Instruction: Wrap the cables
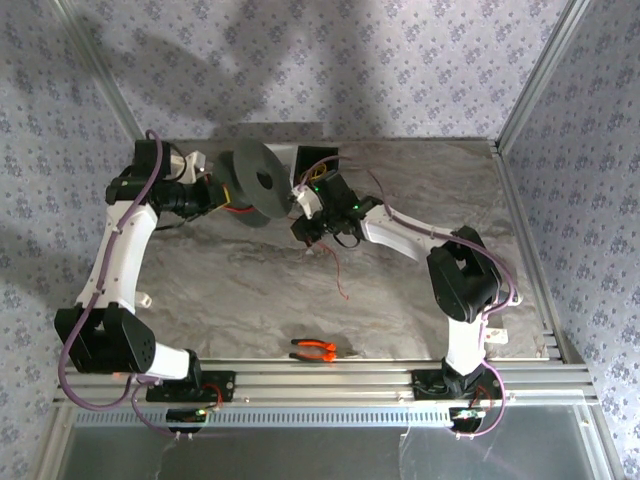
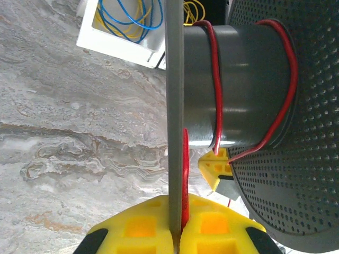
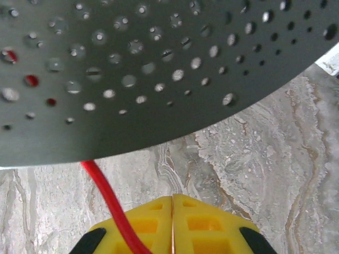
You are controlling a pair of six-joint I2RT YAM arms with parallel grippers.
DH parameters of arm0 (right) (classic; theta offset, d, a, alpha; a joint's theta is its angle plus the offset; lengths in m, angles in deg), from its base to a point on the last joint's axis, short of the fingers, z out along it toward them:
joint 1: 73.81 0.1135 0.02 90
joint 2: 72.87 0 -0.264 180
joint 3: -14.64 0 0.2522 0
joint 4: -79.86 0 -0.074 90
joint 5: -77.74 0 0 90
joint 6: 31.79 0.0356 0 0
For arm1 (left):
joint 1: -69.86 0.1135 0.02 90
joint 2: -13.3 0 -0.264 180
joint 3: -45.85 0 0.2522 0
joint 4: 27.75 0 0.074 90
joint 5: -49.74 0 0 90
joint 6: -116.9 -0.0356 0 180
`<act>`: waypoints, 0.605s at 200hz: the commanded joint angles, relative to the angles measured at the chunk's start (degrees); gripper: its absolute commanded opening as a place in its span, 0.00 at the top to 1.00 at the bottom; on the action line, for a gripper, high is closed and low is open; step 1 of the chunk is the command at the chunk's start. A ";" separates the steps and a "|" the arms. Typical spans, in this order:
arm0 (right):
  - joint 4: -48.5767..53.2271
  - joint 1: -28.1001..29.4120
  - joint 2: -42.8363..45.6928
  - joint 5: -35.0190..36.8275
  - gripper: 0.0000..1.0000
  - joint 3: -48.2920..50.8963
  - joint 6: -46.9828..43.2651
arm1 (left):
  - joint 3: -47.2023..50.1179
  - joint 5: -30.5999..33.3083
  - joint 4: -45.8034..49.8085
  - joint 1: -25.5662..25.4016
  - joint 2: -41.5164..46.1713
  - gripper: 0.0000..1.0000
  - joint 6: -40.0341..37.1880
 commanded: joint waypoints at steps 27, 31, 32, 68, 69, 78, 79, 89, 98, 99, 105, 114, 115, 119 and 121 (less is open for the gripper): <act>7.67 -4.08 -1.30 2.33 0.69 3.66 0.15 | -2.59 1.53 -6.58 2.61 4.37 1.00 -2.11; 7.59 -4.21 -1.17 2.08 0.67 3.82 0.15 | -2.62 1.82 -6.39 2.50 4.46 1.00 -2.28; 7.56 -4.21 -1.14 2.02 0.67 3.92 0.15 | -2.60 1.84 -6.41 2.54 4.46 1.00 -2.31; 6.49 -4.94 -0.33 0.80 0.58 5.75 0.34 | -2.14 2.47 -6.24 2.47 4.44 1.00 -2.95; 6.49 -4.98 -0.32 0.76 0.57 5.76 0.33 | -2.14 2.48 -6.25 2.48 4.45 1.00 -2.95; 6.29 -5.03 -0.15 0.49 0.53 6.27 0.42 | -2.11 2.63 -6.35 2.44 4.51 1.00 -2.95; 6.25 -5.02 -0.15 0.47 0.52 6.33 0.42 | -2.08 2.60 -6.39 2.42 4.49 1.00 -2.95; 5.87 -5.25 0.15 0.41 0.47 7.21 0.59 | -2.27 2.48 -6.46 2.44 4.43 1.00 -2.95; 5.61 -5.36 0.34 0.12 0.43 7.97 0.68 | -2.49 2.39 -6.40 2.41 4.30 1.00 -2.95; 5.52 -5.36 0.36 0.07 0.43 8.06 0.68 | -2.49 2.39 -6.41 2.45 4.29 1.00 -2.95; 5.29 -5.49 0.53 -0.14 0.42 8.68 0.83 | -2.65 2.39 -6.35 2.48 4.29 1.00 -3.00; 4.70 -5.62 0.88 -0.23 0.42 9.55 1.09 | -2.84 2.30 -6.32 2.42 4.20 1.00 -3.02; 4.67 -5.63 0.94 -0.28 0.42 9.64 1.11 | -2.88 2.30 -6.29 2.37 4.24 1.00 -3.03; 4.49 -5.71 1.06 -0.45 0.42 9.95 1.17 | -2.96 2.32 -6.27 2.41 4.16 1.00 -3.04; 4.36 -5.74 1.08 -0.53 0.42 10.16 1.20 | -2.96 2.31 -6.30 2.43 4.15 1.00 -3.00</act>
